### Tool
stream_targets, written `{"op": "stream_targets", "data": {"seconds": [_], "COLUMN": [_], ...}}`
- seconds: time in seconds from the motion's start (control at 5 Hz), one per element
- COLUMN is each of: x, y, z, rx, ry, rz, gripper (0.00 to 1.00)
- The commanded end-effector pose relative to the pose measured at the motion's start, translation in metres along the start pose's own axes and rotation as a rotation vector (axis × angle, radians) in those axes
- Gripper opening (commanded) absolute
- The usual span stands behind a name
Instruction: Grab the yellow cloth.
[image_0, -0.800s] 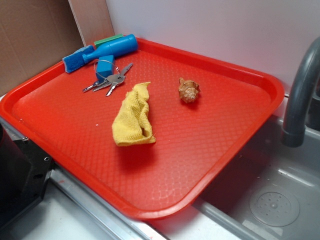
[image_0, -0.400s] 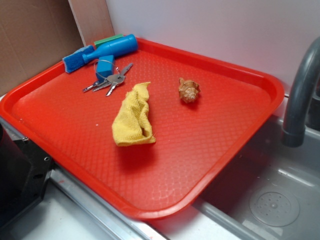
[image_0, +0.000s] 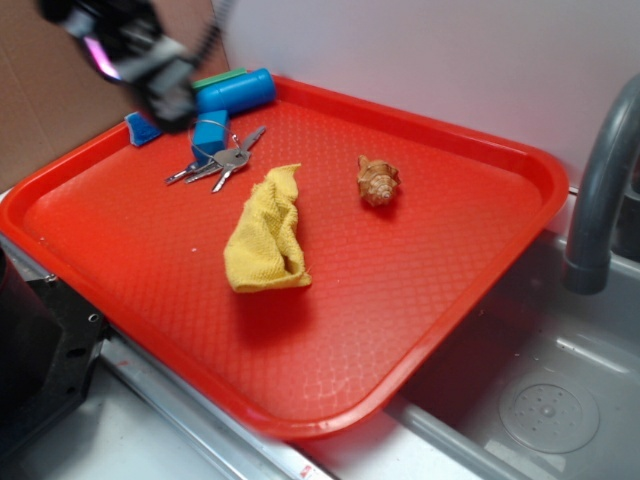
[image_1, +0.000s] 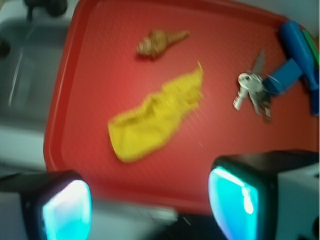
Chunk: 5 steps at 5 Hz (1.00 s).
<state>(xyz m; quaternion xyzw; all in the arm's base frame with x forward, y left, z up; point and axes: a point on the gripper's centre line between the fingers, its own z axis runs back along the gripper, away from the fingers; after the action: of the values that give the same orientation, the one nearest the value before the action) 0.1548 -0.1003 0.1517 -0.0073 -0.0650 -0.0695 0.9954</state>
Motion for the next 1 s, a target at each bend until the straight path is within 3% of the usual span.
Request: {"op": "stream_targets", "data": {"seconds": [0.0, 0.2, 0.4, 0.6, 0.8], "x": [0.023, 0.026, 0.022, 0.021, 0.020], "y": [0.017, 0.047, 0.079, 0.090, 0.102], "z": [-0.069, -0.097, -0.128, -0.128, -0.083], "rx": [0.177, 0.229, 0.213, 0.145, 0.072], "ry": [0.053, 0.098, 0.158, 0.164, 0.148], "rz": [0.436, 0.599, 0.661, 0.664, 0.517], "gripper": [1.00, 1.00, 1.00, 0.00, 0.00]}}
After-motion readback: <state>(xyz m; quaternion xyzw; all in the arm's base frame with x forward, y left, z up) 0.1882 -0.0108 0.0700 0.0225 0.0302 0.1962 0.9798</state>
